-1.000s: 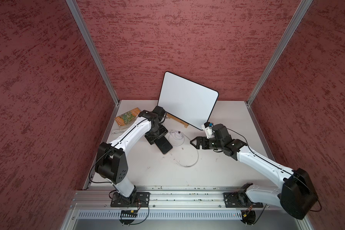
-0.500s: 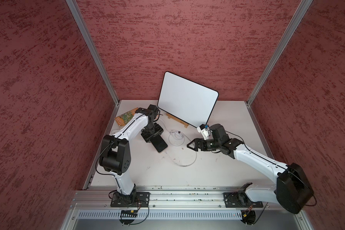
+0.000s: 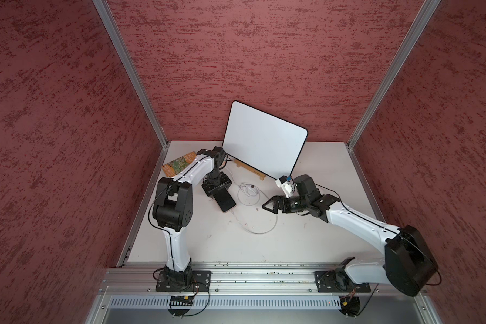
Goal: Plug the charging cable into the phone
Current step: Place the phone at the center of the board.
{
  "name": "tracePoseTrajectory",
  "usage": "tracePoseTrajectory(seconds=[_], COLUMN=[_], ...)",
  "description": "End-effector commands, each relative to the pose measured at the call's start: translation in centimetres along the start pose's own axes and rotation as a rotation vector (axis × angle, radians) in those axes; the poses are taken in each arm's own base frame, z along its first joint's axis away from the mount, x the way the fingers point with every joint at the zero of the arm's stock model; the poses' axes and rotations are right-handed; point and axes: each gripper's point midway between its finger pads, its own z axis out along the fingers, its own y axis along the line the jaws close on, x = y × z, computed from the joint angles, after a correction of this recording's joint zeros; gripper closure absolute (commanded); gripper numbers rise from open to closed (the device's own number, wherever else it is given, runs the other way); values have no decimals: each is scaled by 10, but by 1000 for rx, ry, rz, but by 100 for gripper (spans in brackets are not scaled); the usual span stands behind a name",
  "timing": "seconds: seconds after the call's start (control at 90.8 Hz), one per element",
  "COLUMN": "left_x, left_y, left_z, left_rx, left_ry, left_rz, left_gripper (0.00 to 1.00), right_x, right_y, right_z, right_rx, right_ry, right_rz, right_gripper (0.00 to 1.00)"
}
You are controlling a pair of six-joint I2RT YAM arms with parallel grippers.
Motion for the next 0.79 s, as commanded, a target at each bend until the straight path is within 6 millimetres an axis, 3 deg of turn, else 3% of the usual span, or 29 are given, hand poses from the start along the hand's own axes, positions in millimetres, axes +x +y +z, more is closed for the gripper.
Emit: tracePoseTrajectory(seconds=[0.0,0.782], left_x=[-9,-29], left_y=[-1,-16], left_z=[-2,25], left_rx=[-14,-23], left_ry=[-15,-19], left_rz=[24,56], left_gripper=[100,100], right_x=[-12,-4], right_y=[7,-11], right_z=[1,23], right_rx=[-27,-23], right_ry=[-23,34], right_rz=[-49,-34], right_gripper=[1,1])
